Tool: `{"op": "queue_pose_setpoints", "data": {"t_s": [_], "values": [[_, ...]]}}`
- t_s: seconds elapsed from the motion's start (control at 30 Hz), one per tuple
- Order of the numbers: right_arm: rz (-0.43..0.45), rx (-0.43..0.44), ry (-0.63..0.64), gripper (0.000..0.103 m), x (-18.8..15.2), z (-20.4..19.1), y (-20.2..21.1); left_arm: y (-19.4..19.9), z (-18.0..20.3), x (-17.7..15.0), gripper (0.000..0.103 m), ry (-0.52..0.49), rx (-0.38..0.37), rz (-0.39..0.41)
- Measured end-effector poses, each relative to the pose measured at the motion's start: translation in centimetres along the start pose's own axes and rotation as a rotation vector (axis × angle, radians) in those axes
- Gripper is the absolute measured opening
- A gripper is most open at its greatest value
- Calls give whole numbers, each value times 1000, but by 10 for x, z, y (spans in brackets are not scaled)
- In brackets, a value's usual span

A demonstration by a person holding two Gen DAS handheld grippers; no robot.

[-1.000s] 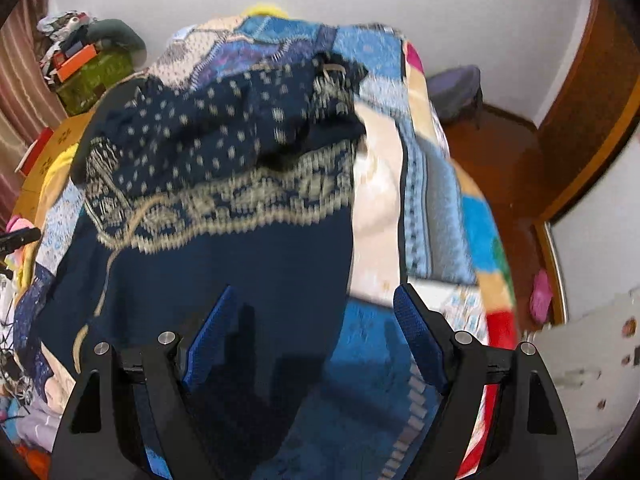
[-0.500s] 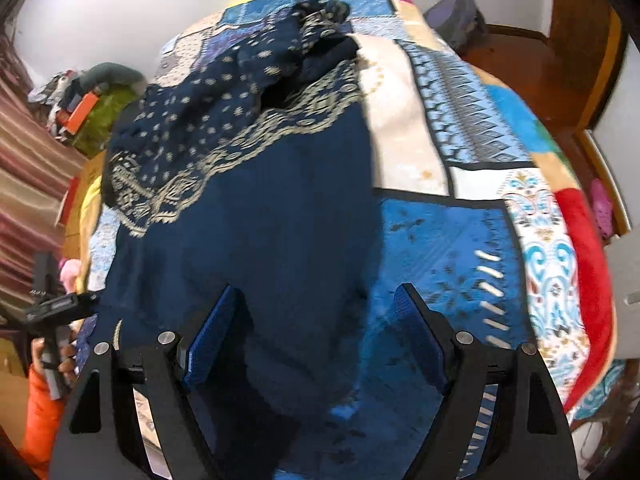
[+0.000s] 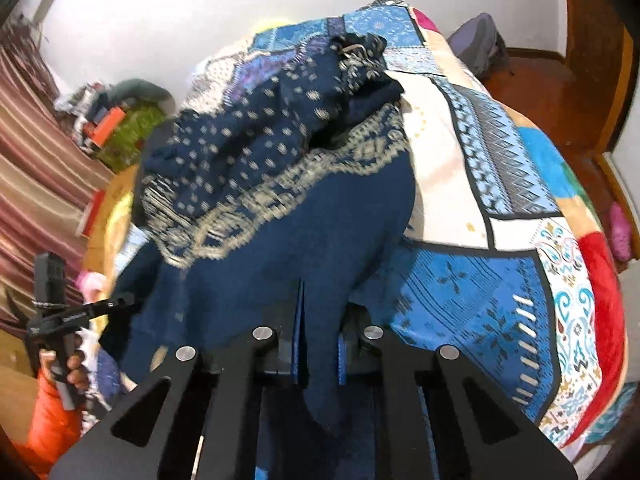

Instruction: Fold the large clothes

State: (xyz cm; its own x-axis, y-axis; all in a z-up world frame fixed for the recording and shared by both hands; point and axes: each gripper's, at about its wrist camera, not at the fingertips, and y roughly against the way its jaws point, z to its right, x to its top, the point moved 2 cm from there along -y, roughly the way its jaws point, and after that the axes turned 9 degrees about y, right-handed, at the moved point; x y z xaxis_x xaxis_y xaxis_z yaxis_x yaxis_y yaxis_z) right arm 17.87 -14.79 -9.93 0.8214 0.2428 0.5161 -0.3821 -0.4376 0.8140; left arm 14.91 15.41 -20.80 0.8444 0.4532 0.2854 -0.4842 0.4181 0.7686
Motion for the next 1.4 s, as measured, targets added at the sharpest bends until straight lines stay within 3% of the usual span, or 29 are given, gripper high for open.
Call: {"op": "queue_pose_setpoints", "data": {"t_s": [0.27, 0.4, 0.5, 0.63, 0.77, 0.9, 1.03, 1.17, 1.27, 1.33, 1.4], "values": [[111, -37, 94, 8, 63, -18, 11, 35, 31, 48, 6, -50, -38, 123], [201, -61, 97, 8, 106, -12, 19, 57, 43, 93, 6, -45, -80, 231], [240, -82, 59, 8, 135, 4, 13, 70, 45, 128, 6, -29, -76, 322], [240, -126, 4, 8, 161, 30, -15, 62, 36, 179, 6, 11, -8, 415], [173, -129, -62, 8, 173, 62, -59, 19, 11, 213, 6, 61, 54, 379], [81, -91, -124, 8, 173, 92, -110, -36, -9, 224, 6, 58, 188, 310], [87, -67, -133, 8, 173, 99, -118, -67, -20, 225, 6, 45, 247, 263], [48, -90, -74, 12, 177, 90, -111, -64, -13, 223, 9, 11, 270, 251], [22, -123, -40, 16, 178, 83, -103, -55, -7, 220, 21, 1, 278, 240], [22, -156, -11, 23, 178, 79, -97, -45, -2, 215, 42, -10, 276, 251], [37, -189, 39, 43, 174, 70, -85, -35, 3, 211, 51, -29, 288, 282]]}}
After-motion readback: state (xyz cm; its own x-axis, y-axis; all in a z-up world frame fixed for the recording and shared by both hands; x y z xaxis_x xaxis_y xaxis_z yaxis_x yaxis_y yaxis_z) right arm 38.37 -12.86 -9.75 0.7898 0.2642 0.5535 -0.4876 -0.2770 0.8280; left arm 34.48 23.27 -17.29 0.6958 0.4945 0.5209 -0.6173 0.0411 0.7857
